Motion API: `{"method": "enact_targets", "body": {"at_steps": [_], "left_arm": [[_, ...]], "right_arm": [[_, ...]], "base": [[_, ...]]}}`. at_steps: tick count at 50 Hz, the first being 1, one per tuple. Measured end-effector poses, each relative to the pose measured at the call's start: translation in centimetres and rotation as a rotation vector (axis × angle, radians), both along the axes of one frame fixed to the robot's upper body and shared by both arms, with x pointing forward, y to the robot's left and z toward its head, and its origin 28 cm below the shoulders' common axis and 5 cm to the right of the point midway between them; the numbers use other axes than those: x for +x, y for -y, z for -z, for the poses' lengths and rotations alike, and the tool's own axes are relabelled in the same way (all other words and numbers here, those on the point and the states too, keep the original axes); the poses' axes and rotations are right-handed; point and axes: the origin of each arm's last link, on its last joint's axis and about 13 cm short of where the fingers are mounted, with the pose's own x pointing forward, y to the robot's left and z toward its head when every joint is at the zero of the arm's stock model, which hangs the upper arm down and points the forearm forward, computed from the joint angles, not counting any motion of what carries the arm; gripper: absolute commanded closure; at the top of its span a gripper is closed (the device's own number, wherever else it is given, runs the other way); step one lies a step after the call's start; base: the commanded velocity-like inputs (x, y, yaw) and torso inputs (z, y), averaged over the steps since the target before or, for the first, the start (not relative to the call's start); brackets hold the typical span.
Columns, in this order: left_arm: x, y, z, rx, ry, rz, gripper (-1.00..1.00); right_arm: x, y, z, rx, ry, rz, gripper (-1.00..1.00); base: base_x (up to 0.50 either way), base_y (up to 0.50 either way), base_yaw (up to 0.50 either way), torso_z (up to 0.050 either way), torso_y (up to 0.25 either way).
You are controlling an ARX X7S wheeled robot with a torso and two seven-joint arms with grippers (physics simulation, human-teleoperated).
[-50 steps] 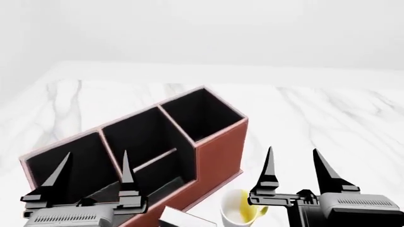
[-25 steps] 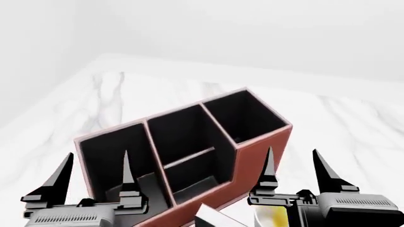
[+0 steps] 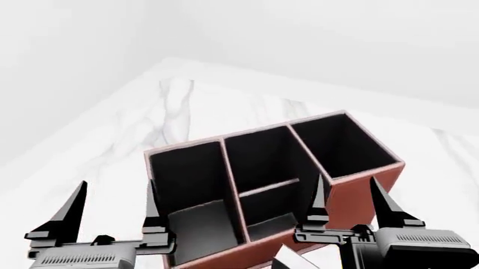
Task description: Pick up the book and place it in the right compartment of the caddy.
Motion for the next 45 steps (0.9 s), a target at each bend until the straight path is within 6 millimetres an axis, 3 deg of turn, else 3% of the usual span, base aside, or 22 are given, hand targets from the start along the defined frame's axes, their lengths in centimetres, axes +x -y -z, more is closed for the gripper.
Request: {"method": "enact_targets", "body": {"at_steps": [4, 25, 36, 45], "left_arm": [[0.0, -0.01, 0.0, 0.001, 0.0, -0.001, -1.0], [-0.08, 0.05, 0.02, 0.005, 0.001, 0.001, -1.0], [-0.11, 0.08, 0.03, 0.007, 0.001, 0.002, -1.0], [-0.08, 0.05, 0.04, 0.008, 0.001, 0.0, -1.0]], "right_arm": [[0.01, -0.02, 0.01, 0.004, 0.002, -0.003, -1.0], [-0.21, -0.09, 0.17, 0.002, 0.007, -0.023, -1.0], [-0.24, -0.09, 0.17, 0.008, 0.006, -0.024, -1.0], [-0.25, -0.16, 0.17, 0.01, 0.004, -0.03, -1.0]], "base": [[-0.04, -0.02, 0.0, 0.0, 0.0], [-0.47, -0.18, 0.0, 0.0, 0.0], [0.01, -0.02, 0.0, 0.0, 0.0], [0.18, -0.47, 0.0, 0.0, 0.0]]}}
